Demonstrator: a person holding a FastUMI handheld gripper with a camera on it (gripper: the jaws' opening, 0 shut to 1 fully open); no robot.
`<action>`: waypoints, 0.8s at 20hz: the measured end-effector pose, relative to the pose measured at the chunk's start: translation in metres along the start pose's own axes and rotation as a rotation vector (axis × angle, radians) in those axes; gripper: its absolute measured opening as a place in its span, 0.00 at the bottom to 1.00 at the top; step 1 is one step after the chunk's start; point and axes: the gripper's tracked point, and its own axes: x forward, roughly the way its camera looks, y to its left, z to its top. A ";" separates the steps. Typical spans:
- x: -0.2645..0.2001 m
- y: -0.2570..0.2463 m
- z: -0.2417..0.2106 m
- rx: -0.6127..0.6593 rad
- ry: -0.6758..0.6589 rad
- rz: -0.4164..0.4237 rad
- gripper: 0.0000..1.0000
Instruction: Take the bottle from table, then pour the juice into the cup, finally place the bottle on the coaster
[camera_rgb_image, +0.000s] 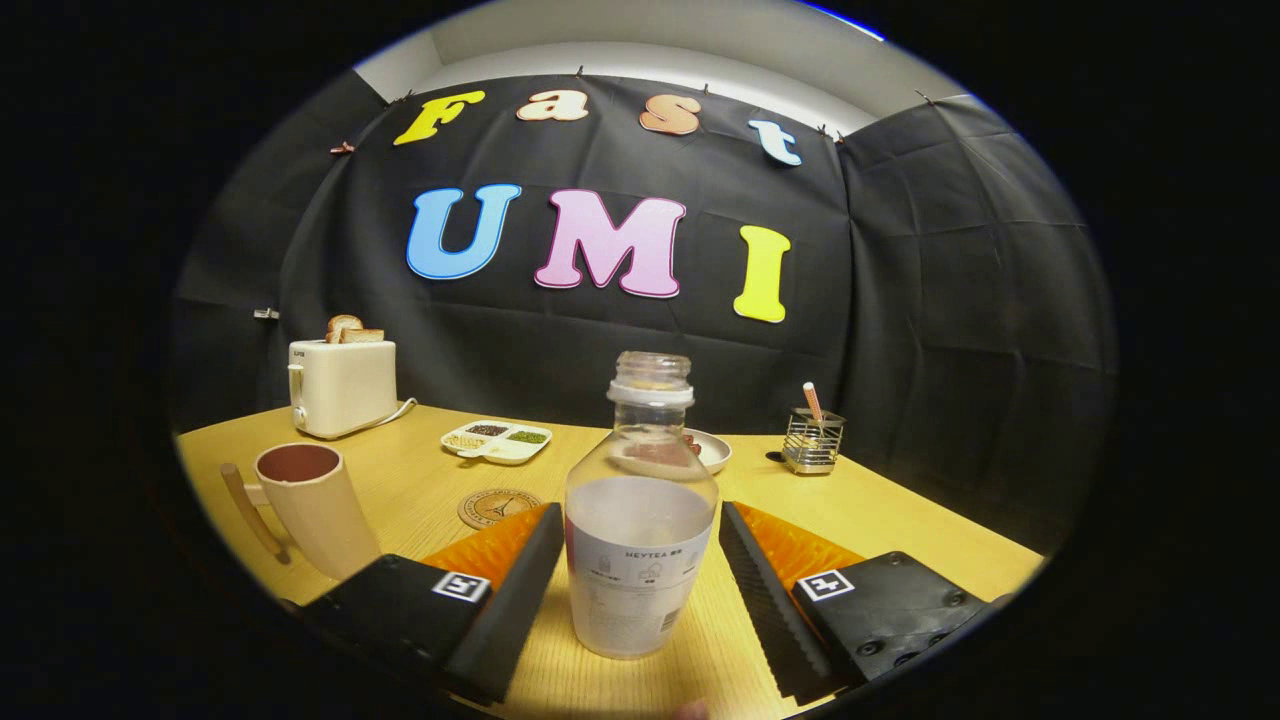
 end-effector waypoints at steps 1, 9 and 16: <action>0.003 -0.001 0.002 0.010 -0.003 -0.006 0.87; -0.001 0.001 0.048 -0.181 0.037 -0.038 0.71; -0.009 0.031 0.097 -0.433 0.048 0.013 0.71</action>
